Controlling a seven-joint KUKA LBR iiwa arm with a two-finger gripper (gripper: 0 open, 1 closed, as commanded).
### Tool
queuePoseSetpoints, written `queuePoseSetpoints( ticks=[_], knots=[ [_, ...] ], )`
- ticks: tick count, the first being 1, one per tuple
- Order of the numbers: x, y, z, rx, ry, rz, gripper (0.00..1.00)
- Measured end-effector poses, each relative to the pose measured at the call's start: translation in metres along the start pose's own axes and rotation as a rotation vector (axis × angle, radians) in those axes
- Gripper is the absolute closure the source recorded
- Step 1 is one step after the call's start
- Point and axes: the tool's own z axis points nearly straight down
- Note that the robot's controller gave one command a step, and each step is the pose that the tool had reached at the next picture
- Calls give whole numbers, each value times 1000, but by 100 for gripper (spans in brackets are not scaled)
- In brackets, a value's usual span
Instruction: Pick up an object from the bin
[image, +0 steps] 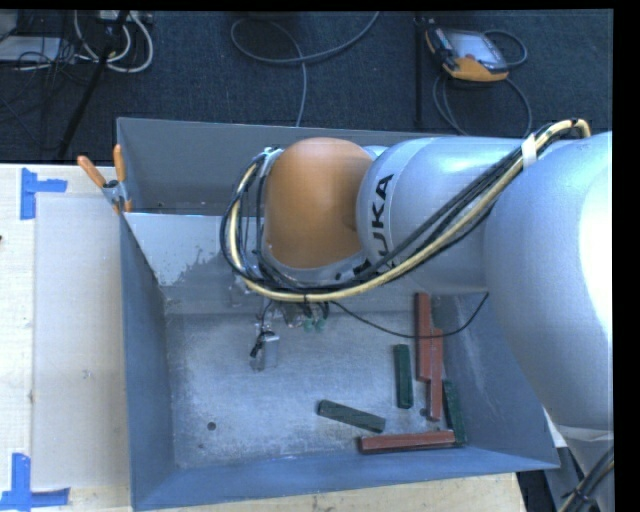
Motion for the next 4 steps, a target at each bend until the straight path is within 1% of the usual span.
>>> queuePoseSetpoints(
  ticks=[1,2,3,4],
  knots=[
    [68,-40,51,3,14,-3,0],
    [79,-123,11,4,-1,53,0],
    [143,-121,61,0,7,65,0],
    [140,-121,58,0,2,67,100]
  ],
)
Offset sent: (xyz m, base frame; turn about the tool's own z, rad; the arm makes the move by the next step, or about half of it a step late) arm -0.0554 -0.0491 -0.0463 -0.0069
